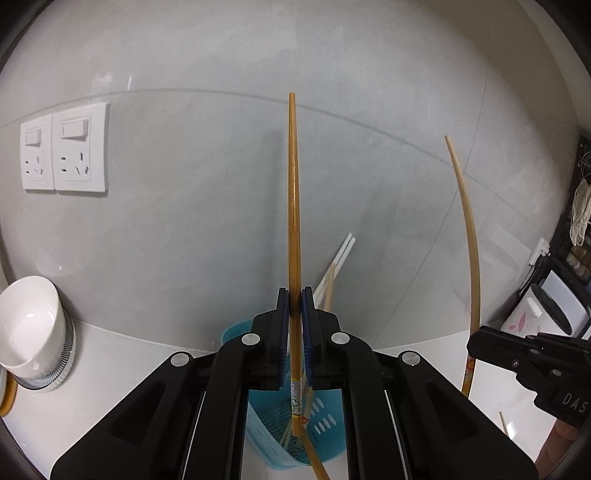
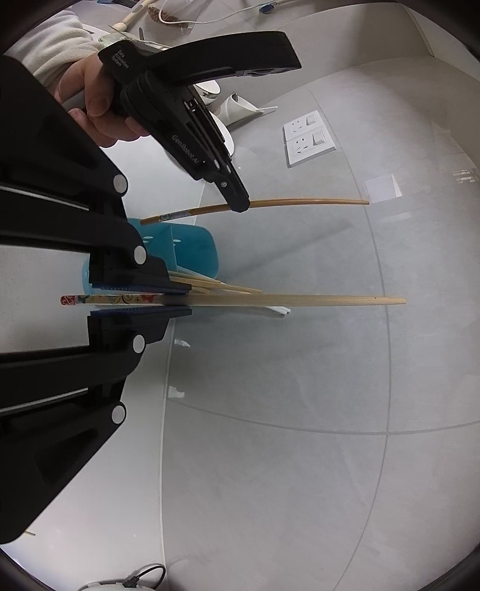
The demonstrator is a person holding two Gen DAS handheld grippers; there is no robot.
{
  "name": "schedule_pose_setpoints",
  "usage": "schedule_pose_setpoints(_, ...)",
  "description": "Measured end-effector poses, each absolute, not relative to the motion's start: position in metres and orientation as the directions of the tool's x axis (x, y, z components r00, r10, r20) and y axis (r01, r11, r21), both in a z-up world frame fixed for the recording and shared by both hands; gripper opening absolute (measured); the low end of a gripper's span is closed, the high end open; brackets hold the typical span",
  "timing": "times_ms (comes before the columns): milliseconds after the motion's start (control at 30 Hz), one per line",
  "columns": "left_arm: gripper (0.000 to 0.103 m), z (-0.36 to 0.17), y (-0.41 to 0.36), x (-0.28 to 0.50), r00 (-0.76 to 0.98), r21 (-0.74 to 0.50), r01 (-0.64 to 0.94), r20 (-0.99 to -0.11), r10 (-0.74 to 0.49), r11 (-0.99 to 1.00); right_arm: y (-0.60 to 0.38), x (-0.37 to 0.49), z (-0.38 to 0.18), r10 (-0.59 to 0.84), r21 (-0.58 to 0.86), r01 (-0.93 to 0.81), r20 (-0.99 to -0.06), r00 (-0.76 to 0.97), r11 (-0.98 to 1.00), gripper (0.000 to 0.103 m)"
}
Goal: Organize utensils
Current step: 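Open the left tool over the holder while the right tool lowers and releases its chopstick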
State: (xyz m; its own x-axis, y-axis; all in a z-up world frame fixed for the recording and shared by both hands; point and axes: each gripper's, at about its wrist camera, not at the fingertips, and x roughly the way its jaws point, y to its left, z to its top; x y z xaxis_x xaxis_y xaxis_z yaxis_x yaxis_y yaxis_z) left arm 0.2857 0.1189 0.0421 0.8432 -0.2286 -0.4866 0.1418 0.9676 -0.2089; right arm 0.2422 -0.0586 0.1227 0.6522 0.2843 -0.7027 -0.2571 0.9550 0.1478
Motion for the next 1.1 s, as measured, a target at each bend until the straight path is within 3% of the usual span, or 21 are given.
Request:
schedule_pose_setpoints(400,0.011,0.017,0.123,0.293,0.813,-0.174,0.145,-0.54,-0.218,0.974,-0.051,0.25,0.111,0.295,0.152,-0.27,-0.708,0.641,0.951,0.006)
schedule_pose_setpoints(567,0.041,0.029,0.131,0.282,0.81,-0.139,0.102,-0.563,-0.163,0.985,-0.048,0.253,0.108,0.307,0.161,-0.276,-0.7,0.645,0.948,0.006)
schedule_pose_setpoints(700,0.077,0.037,0.146,0.274,0.784,-0.142,0.043,-0.608,-0.122,0.989,-0.048,0.254,0.106,0.337,0.186,-0.291,-0.679,0.652,0.939,0.006)
schedule_pose_setpoints(733,0.082,0.039,0.15,0.272,0.781,-0.138,0.024,-0.615,-0.105,0.99,-0.046,0.256,0.105,0.345,0.19,-0.298,-0.673,0.654,0.936,0.006)
schedule_pose_setpoints(900,0.096,0.046,0.163,0.263,0.759,-0.101,-0.062,-0.651,-0.018,0.993,-0.041,0.263,0.095,0.375,0.215,-0.314,-0.652,0.659,0.925,0.006)
schedule_pose_setpoints(1100,0.097,0.043,0.168,0.255,0.728,-0.093,-0.099,-0.685,0.008,0.991,-0.03,0.273,0.079,0.373,0.213,-0.311,-0.63,0.681,0.926,0.006)
